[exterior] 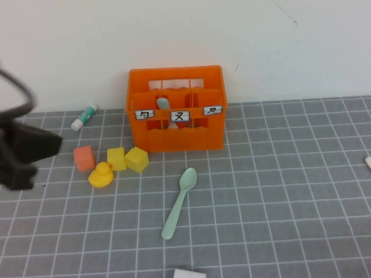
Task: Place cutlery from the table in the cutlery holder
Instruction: Pick up the spoon
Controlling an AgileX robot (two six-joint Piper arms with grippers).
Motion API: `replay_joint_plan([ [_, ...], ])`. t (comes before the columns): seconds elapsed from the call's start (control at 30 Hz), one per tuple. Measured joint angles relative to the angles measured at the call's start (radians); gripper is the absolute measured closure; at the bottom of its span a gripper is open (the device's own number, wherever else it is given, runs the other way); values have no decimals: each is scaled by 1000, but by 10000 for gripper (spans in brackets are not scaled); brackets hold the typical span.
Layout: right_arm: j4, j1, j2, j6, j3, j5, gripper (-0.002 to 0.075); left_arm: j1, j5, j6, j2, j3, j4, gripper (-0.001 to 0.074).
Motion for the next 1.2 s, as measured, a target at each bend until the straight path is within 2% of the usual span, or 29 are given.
replay_joint_plan([
  [0.13, 0, 0, 0, 0, 0, 0, 729, -170, 7, -39, 173, -90, 183, 736],
  [0.27, 0, 0, 0, 0, 0, 0, 729, -367, 5, -233, 334, -142, 463, 736],
  [0.37, 0, 0, 0, 0, 0, 0, 729, -479, -8, -391, 447, -179, 629, 736],
  [0.47, 0, 0, 0, 0, 0, 0, 729, -547, -41, -505, 551, -214, 723, 730],
  [0.6, 0, 0, 0, 0, 0, 0, 729, -580, -74, -568, 687, -268, 730, 631],
  [0.77, 0, 0, 0, 0, 0, 0, 729, -582, -125, -698, 851, -336, 715, 347],
  [0.83, 0, 0, 0, 0, 0, 0, 729, -583, -150, -725, 907, -355, 715, 290],
  [0.9, 0, 0, 0, 0, 0, 0, 729, -585, -177, -736, 960, -370, 715, 271],
  [1.2, 0, 0, 0, 0, 0, 0, 729, -585, -321, -743, 1101, -402, 706, 286],
])
